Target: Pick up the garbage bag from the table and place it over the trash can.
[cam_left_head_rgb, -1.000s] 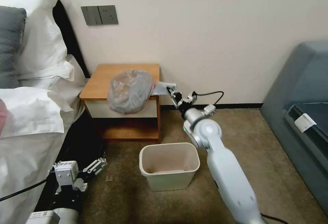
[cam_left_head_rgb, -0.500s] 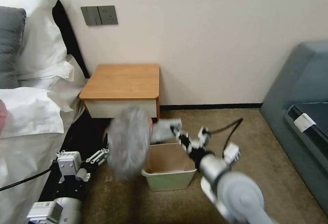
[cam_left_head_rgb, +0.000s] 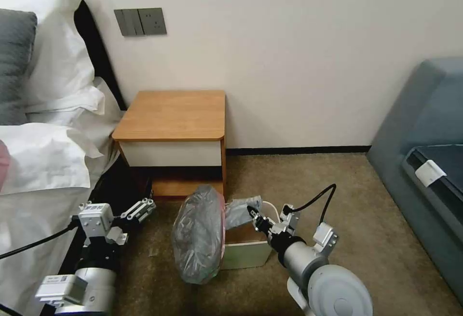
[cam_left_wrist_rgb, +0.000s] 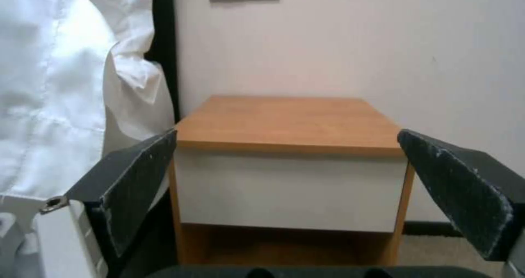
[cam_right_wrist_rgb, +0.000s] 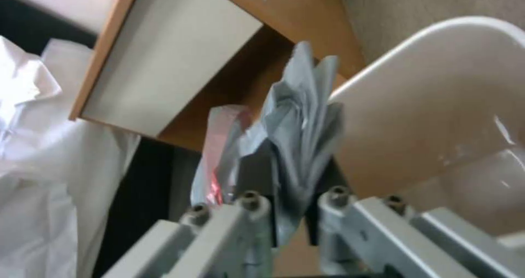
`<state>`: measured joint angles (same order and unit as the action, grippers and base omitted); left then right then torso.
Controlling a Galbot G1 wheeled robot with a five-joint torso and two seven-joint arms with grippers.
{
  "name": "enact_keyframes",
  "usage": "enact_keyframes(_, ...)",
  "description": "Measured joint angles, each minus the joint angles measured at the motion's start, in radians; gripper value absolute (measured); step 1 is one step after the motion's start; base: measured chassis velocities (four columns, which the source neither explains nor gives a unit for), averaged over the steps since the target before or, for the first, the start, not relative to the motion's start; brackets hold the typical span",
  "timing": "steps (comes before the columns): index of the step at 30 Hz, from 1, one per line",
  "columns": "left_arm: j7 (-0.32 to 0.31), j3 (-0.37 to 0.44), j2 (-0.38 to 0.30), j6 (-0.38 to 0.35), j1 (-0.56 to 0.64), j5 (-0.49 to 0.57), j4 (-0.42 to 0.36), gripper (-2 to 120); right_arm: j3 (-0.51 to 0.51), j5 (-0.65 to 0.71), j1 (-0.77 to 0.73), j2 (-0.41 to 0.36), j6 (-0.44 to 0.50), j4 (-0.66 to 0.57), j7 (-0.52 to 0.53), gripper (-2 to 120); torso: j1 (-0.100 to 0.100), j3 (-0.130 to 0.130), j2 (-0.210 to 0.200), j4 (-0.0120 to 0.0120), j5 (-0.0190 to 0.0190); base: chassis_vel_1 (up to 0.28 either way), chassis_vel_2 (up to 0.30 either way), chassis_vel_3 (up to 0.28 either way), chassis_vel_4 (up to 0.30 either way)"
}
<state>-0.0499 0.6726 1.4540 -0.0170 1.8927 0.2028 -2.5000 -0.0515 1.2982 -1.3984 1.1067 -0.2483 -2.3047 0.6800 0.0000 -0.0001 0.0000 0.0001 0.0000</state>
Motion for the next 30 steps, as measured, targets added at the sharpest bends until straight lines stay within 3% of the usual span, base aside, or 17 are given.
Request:
enact_keyframes(4, 0.000, -0.004, 0.001, 0.000, -0.004, 0.000, 0.000, 100, -0.002, 0.012, 0.002, -0.011, -0.007, -0.012, 0.046, 24, 0.000, 0.000, 0.000, 0.0000, 0.0000, 0.000, 0.000, 0.000, 0.000)
enact_keyframes(7, 0.000, -0.008, 0.001, -0.001, -0.007, -0.001, 0.000, 100, -0.022, 0.034, -0.007, -0.029, -0.012, -0.037, 0.100, 39, 0.000, 0.000, 0.000, 0.0000, 0.0000, 0.000, 0.000, 0.000, 0.000)
enact_keyframes(9, 0.000, -0.009, 0.000, -0.001, -0.008, -0.001, 0.000, 100, -0.031, 0.044, -0.012, -0.033, -0.014, -0.047, 0.114, 40, 0.000, 0.000, 0.000, 0.0000, 0.0000, 0.000, 0.000, 0.000, 0.000)
enact_keyframes(11, 0.000, -0.011, -0.002, -0.001, -0.010, -0.001, 0.000, 100, -0.058, 0.082, -0.020, -0.038, -0.026, -0.067, 0.134, 52, 0.000, 0.000, 0.000, -0.0001, -0.0001, 0.000, 0.000, 0.000, 0.000)
enact_keyframes(21, -0.002, -0.020, -0.006, -0.020, -0.007, 0.000, 0.000, 100, -0.146, 0.144, -0.024, -0.062, -0.035, -0.134, 0.178, 88, 0.000, 0.000, 0.000, -0.0001, 0.0000, 0.000, 0.000, 0.000, 0.000)
enact_keyframes(23, -0.003, -0.021, -0.008, -0.026, -0.007, 0.002, 0.000, 100, -0.169, 0.150, -0.025, -0.066, -0.036, -0.146, 0.178, 89, 0.000, 0.000, 0.000, -0.0001, 0.0000, 0.000, 0.000, 0.000, 0.000)
enact_keyframes(25, -0.004, -0.026, -0.009, -0.041, -0.008, 0.013, 0.000, 100, -0.214, 0.150, -0.027, -0.070, -0.043, -0.158, 0.167, 99, 0.000, 0.000, 0.000, -0.0001, 0.0000, 0.000, 0.000, 0.000, 0.000)
enact_keyframes(30, -0.008, -0.043, -0.017, -0.054, -0.008, 0.018, 0.000, 100, -0.286, 0.124, -0.025, -0.070, -0.047, -0.171, 0.136, 100, 0.000, 0.000, 0.000, 0.0000, 0.0000, 0.000, 0.000, 0.000, 0.000)
